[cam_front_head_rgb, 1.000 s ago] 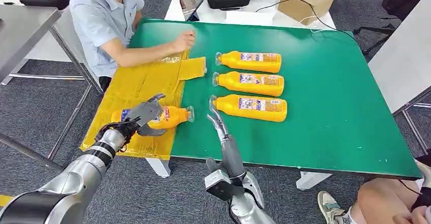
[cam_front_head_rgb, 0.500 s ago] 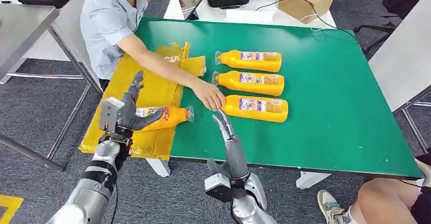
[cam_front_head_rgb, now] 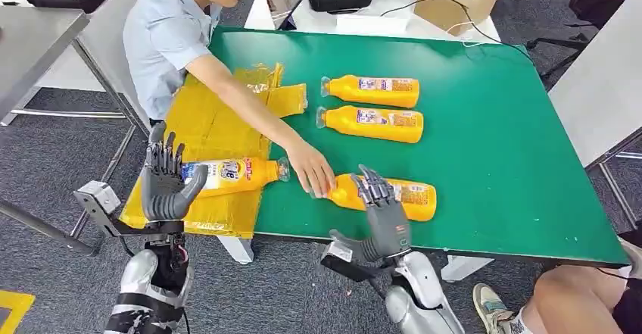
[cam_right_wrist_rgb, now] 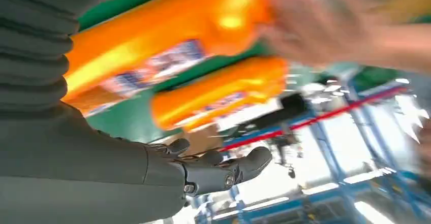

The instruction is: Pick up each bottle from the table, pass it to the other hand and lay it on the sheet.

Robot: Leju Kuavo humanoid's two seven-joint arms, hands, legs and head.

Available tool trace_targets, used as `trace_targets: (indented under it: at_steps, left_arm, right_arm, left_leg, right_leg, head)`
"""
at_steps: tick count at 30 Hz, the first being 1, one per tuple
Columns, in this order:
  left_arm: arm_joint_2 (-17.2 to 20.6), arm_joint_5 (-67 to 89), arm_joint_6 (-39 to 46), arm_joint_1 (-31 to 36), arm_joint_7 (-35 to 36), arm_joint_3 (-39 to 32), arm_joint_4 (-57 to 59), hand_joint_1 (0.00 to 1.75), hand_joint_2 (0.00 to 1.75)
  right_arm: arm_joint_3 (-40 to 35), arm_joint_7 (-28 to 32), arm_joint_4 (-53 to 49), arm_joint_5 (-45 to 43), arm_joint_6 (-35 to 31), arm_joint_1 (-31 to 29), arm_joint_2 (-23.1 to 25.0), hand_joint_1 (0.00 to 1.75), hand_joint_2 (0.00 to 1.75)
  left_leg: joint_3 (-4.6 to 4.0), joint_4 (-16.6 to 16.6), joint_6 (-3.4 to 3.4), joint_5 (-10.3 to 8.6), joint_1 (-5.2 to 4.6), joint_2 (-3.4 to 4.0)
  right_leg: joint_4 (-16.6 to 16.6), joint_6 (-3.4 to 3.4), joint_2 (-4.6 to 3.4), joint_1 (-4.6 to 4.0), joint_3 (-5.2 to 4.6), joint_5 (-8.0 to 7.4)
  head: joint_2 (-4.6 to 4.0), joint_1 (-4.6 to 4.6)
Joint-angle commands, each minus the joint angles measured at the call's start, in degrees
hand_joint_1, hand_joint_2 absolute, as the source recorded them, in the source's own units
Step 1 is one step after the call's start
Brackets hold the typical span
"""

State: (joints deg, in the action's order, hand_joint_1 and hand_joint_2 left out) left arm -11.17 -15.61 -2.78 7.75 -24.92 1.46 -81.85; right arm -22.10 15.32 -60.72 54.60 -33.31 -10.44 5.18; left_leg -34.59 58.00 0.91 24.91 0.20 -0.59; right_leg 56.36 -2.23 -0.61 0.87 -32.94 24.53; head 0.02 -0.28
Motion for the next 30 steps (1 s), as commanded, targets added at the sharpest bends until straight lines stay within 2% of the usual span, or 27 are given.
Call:
trace_targets:
  at_steps: [1, 8, 10, 12, 15, 21, 22, 23, 24, 30]
  left_arm:
    - [-1.5, 0.4, -1.1, -3.7, -0.3, 0.8, -0.7, 0.00, 1.75]
    - [-1.0, 3.9, -1.3, -4.8, -1.6, 2.0, -3.4, 0.00, 1.75]
    - [-1.0, 4.2, -1.3, -5.0, -1.5, 2.2, -3.6, 0.00, 1.75]
    - [-1.0, 5.5, -0.3, -5.3, -1.0, 2.0, -3.4, 0.00, 1.75]
    - [-1.0, 8.7, 2.4, -5.7, -3.6, 1.6, -3.6, 0.00, 1.75]
    - [-1.1, 7.7, 2.0, -5.4, -2.5, 0.3, -2.8, 0.00, 1.75]
    - [-1.1, 7.5, 1.9, -5.3, -2.5, 0.1, -2.6, 0.00, 1.75]
    - [-1.1, 7.3, 1.8, -5.0, -2.5, -0.1, -2.4, 0.00, 1.75]
    - [-1.1, 7.1, 1.7, -4.8, -2.5, -0.2, -2.3, 0.00, 1.75]
    - [-0.8, 6.5, 1.4, -3.7, -2.5, -0.2, -1.2, 0.00, 1.75]
  right_arm:
    - [4.8, -6.9, 13.1, 6.1, 5.2, -8.6, -4.1, 0.00, 1.75]
    - [3.7, -15.5, 16.0, 13.4, 6.1, -10.6, -4.6, 0.00, 1.75]
    - [3.9, -16.0, 17.0, 13.7, 7.0, -11.1, -4.7, 0.00, 1.75]
    - [4.9, -17.4, 20.4, 12.6, 11.6, -12.6, -4.8, 0.00, 1.75]
    - [4.9, -19.1, 23.7, 13.8, 12.0, -13.7, -5.3, 0.00, 1.75]
    - [4.8, -21.1, 26.9, 14.3, 16.0, -15.6, -5.0, 0.00, 1.75]
    - [4.6, -21.1, 27.6, 14.3, 16.9, -16.1, -5.1, 0.14, 1.75]
    - [4.6, -20.4, 28.7, 13.6, 19.0, -16.9, -5.0, 0.14, 1.75]
    - [4.8, -19.6, 29.1, 13.0, 19.5, -17.1, -5.0, 1.75, 1.75]
    - [6.8, -13.1, 30.5, 7.1, 21.0, -17.7, -4.0, 1.75, 1.75]
  left_leg:
    - [0.14, -0.1, -0.02, 0.02, 0.01, 0.07]
    - [0.18, 0.0, -0.04, 0.08, -0.01, 0.11]
    - [0.18, 0.0, -0.04, 0.06, -0.02, 0.10]
    - [0.08, 0.0, -0.02, 0.01, -0.03, 0.05]
    - [0.22, -0.1, -0.03, 0.03, -0.01, 0.04]
    - [0.26, -0.1, -0.04, -0.02, 0.02, -0.02]
    - [0.26, 0.0, -0.03, -0.01, 0.00, -0.01]
    - [0.32, -0.1, -0.05, -0.01, 0.02, -0.01]
    - [0.29, 0.0, -0.03, -0.01, 0.02, 0.01]
    - [0.47, -0.1, -0.05, -0.09, 0.05, -0.09]
  right_leg:
    - [-0.1, 0.05, -0.02, -0.02, 0.15, 0.00]
    - [0.0, 0.07, -0.05, -0.05, 0.17, 0.03]
    - [0.0, 0.07, -0.01, -0.06, 0.18, 0.03]
    - [0.0, 0.03, -0.01, -0.04, 0.06, -0.01]
    - [-0.1, 0.07, 0.04, -0.07, 0.23, 0.01]
    - [-0.1, 0.07, 0.10, -0.07, 0.26, -0.01]
    - [-0.1, 0.05, 0.06, -0.05, 0.24, -0.01]
    - [-0.1, 0.08, 0.09, -0.08, 0.31, -0.01]
    - [-0.1, 0.05, 0.05, -0.07, 0.28, -0.01]
    - [-0.2, 0.11, 0.21, -0.10, 0.48, -0.04]
  head:
    - [0.00, 0.02]
    - [0.00, 0.00]
    - [0.00, 0.02]
    - [0.00, -0.02]
    - [0.00, -0.02]
    - [0.00, 0.00]
    - [0.00, 0.00]
    - [0.00, 0.00]
    - [0.00, -0.02]
    - [0.00, 0.00]
